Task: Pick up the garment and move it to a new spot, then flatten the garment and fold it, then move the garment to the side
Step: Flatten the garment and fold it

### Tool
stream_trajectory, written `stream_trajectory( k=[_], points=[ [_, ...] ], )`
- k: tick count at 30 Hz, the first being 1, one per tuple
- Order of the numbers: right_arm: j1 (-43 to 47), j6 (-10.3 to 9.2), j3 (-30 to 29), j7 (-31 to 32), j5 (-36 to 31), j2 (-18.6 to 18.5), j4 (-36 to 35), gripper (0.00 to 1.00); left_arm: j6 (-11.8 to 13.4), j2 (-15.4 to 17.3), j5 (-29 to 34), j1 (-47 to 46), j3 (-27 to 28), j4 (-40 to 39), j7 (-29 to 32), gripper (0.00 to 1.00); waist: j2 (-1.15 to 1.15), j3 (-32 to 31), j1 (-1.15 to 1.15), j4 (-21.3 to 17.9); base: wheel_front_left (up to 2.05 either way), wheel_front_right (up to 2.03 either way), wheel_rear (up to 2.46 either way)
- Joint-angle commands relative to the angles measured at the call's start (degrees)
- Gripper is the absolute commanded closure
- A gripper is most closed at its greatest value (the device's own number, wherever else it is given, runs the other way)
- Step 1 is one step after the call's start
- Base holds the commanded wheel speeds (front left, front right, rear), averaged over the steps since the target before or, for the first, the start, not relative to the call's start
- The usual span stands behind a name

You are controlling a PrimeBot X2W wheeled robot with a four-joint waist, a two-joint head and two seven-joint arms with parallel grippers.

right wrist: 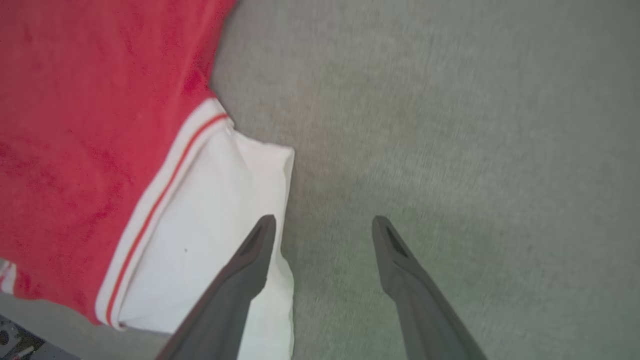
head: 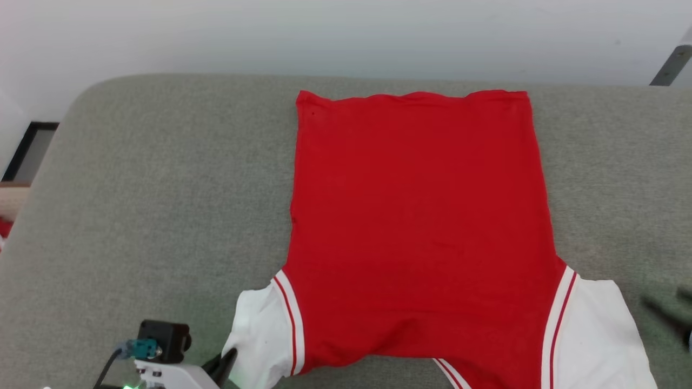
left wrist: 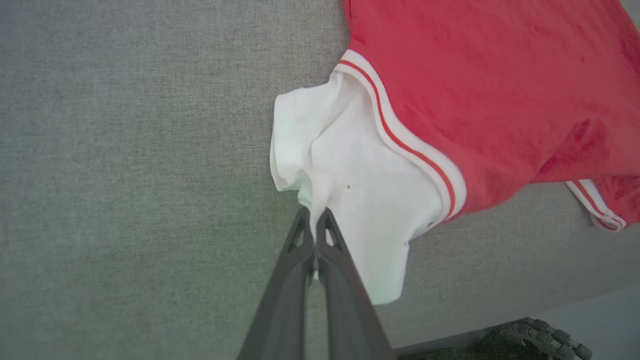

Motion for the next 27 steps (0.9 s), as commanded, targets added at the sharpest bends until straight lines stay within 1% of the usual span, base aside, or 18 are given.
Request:
stream_trajectory(
  k=[1,4,6,10,14,16,21,27],
  points=[
    [-1.12,-0.05,-0.76,-0.24,-0.44,0.02,-0.61,0.00,-0.36,-0.26,0.23,-0.63,0.04,-0.10,-0.27,1.00,0.00,0.49,0.00,0.47,0.00,0.00,0.00],
    [-4.94,-0.05,-3.40,-2.14,-3.33,0.25,-3.48,0.00,-0.97,-1.06,0.88,-1.58,-0.14,-0.06,-0.94,1.00,0.00,1.90,0.00,1.63,0.00,0.00,0.00],
    [-8.18,-0.05,-3.94,-3.57,-5.57,0.54,-4.29,0.00,-1.61,-1.91,1.49,-2.75,-0.30,-0.01,-1.46,1.00,0.00,3.09,0.00,2.72,0.00,0.00,0.00],
    [-16.38,-0.05,-3.81,-6.38,-9.55,1.88,-2.41,0.00,-3.30,-3.70,2.72,-5.57,-1.08,0.67,-2.00,1.00,0.00,6.04,0.00,5.32,0.00,0.00,0.00],
    [-25.06,-0.05,-3.04,-8.00,-12.83,3.16,3.67,0.00,-5.50,-5.88,3.83,-8.77,-1.95,2.12,-2.31,1.00,0.00,9.16,0.00,8.43,0.00,0.00,0.00],
    [-28.87,-0.05,-2.68,-7.85,-13.72,3.52,7.69,0.00,-6.61,-7.00,4.38,-10.34,-2.57,2.95,-2.42,1.00,0.00,10.69,0.00,10.22,0.00,0.00,0.00],
    [-38.11,-0.05,-2.05,-5.92,-15.89,3.91,17.76,0.00,-9.60,-10.03,5.59,-14.33,-4.19,5.24,-2.33,1.00,0.00,14.43,0.00,14.87,0.00,0.00,0.00],
    [-47.05,-0.05,-1.22,-2.67,-17.16,4.77,28.50,0.00,-12.56,-13.77,6.21,-17.59,-5.77,8.28,-3.07,1.00,0.00,18.64,0.00,19.25,0.00,0.00,0.00]
  ],
)
